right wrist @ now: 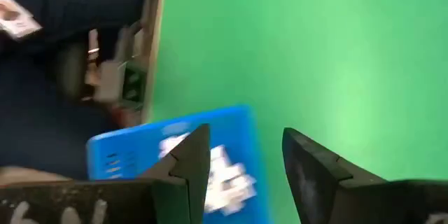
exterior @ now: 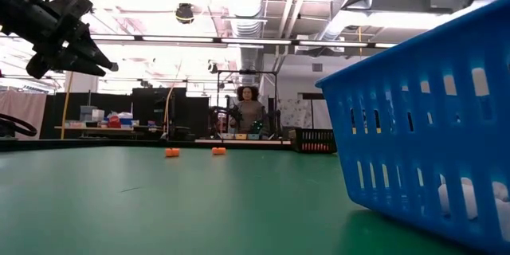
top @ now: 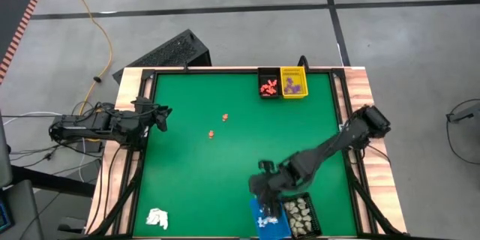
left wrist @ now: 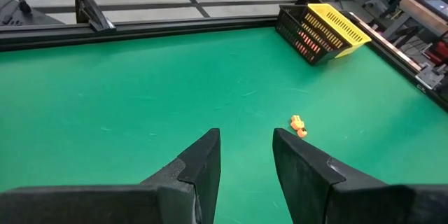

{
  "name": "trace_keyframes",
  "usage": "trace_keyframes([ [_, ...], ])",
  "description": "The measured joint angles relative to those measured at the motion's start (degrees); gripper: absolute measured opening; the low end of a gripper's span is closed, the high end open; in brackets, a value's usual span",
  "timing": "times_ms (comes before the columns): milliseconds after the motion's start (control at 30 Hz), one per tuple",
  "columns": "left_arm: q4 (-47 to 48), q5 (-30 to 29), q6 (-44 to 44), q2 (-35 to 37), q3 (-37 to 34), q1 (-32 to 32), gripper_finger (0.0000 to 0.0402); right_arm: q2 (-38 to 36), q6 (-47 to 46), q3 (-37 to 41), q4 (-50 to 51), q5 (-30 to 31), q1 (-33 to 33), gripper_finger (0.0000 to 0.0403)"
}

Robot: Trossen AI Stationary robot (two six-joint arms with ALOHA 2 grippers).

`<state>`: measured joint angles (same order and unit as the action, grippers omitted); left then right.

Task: Sort Halloween decoration
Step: Put the orange skeleton toy into the top black basket

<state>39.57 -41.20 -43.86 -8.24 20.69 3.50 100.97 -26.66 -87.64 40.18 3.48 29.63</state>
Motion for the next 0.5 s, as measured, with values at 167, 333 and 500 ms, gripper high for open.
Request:
trace_keyframes([
  [167, 0.03, 0.01, -0.04, -0.01, 0.00, -0.01, 0.0121, -2.27, 15.34, -0.05, -4.78, 4.41, -8.39, 0.0170],
  [333, 0.02, 0.01, -0.13, 0.00, 0.00, -0.01, 0.0121, -1.10, 25.33, -0.08, -13.66, 4.08, -17.80, 0.0174],
  [500, 0.13, 0.01, 0.40, -0.01, 0.00, -0.01, 0.0121, 2.06, 32.66, 0.14, -18.58, 2.23, -25.76, 0.0181],
])
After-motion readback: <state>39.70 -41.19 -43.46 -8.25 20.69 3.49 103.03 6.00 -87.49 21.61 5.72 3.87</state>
